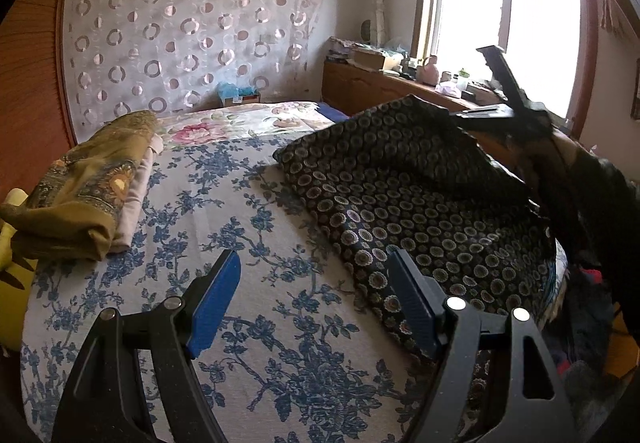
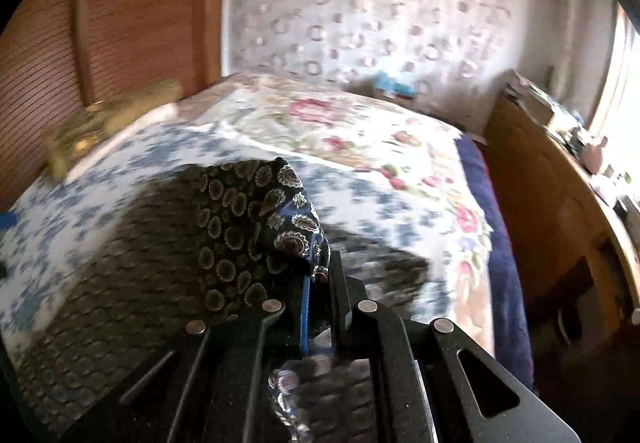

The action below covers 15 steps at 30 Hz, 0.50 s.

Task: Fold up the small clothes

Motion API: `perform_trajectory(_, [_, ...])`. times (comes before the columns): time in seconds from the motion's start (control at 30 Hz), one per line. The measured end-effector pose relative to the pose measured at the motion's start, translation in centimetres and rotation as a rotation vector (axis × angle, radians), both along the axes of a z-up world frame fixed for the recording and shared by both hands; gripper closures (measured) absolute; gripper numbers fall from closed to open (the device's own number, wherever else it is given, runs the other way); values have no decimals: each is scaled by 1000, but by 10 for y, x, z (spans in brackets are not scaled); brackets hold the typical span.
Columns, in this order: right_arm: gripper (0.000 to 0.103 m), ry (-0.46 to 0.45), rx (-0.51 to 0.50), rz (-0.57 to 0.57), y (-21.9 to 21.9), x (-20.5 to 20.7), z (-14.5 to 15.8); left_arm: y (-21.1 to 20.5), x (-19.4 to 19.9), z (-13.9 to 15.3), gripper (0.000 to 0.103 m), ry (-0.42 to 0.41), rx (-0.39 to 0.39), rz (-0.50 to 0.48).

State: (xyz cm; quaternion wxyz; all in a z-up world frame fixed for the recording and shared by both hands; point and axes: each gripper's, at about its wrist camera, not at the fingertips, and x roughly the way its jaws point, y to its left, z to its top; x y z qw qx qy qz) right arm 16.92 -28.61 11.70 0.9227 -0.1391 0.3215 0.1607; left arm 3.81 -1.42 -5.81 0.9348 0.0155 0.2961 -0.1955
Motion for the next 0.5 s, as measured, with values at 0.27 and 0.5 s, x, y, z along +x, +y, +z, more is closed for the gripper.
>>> perform_trajectory(0.27, [79,29,53,-215,-17,38,-12,-6,-1,-3,26,14,9,-11])
perform_trajectory(0.5, [63,72,89,-200,-25,55,-14,-11,0,-6,26,28,5,-24])
